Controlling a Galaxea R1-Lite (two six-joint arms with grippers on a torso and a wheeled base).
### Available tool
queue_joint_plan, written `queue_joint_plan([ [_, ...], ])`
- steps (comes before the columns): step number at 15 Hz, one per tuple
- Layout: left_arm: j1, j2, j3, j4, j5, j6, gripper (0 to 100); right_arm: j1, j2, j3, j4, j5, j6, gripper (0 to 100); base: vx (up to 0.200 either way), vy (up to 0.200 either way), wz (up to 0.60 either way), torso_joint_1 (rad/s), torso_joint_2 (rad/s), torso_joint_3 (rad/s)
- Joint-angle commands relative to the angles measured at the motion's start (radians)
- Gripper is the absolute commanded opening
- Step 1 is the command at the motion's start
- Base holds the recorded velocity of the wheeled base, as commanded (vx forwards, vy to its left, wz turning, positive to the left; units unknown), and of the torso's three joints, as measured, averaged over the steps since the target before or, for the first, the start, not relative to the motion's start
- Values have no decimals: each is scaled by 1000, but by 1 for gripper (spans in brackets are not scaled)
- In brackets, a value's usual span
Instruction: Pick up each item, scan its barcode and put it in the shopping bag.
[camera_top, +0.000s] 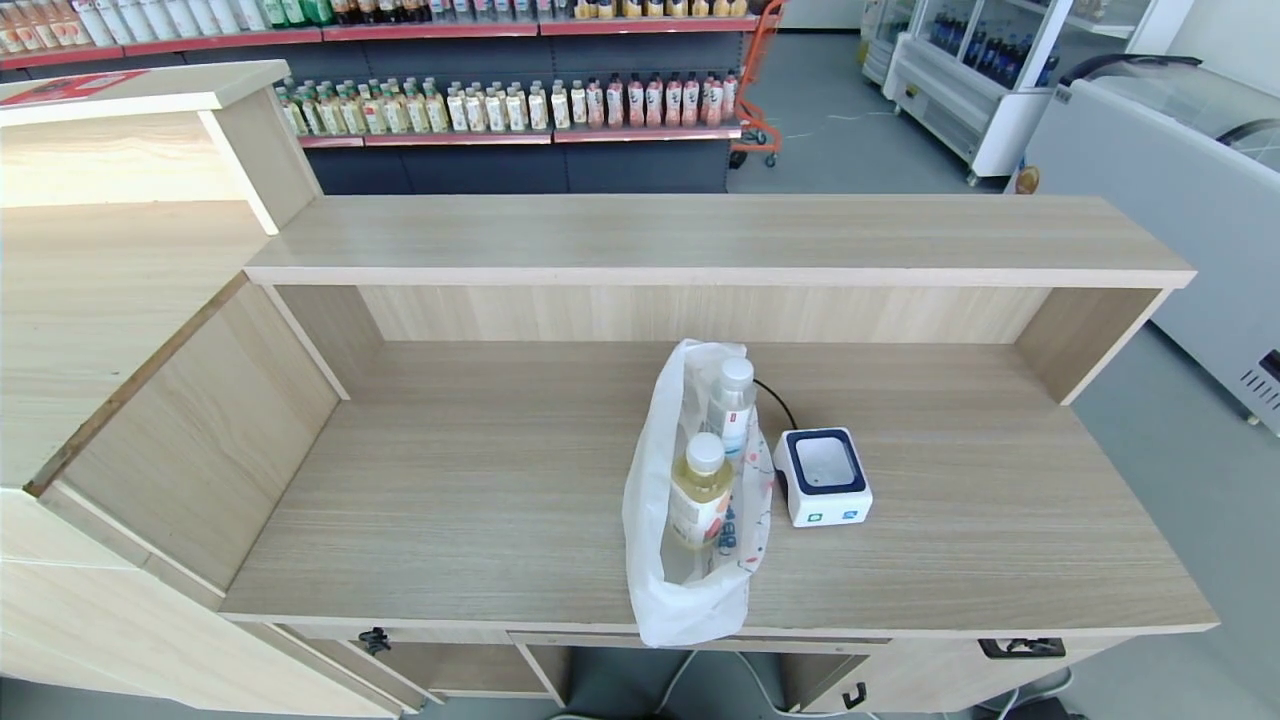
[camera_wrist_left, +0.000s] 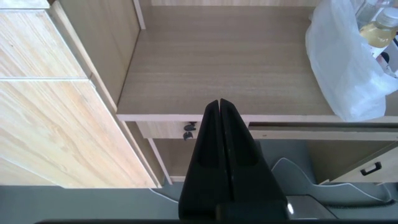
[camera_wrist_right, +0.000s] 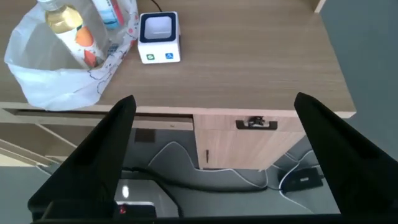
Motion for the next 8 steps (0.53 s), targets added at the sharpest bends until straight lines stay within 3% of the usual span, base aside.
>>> queue_joint_plan([
  [1,0,0,0,0,0,0,0,-5,-62,2,1,-9,9,100,0,0,0,0,0,0],
  [8,0,0,0,0,0,0,0,-5,-62,2,1,-8,-17,100,0,0,0,0,0,0],
])
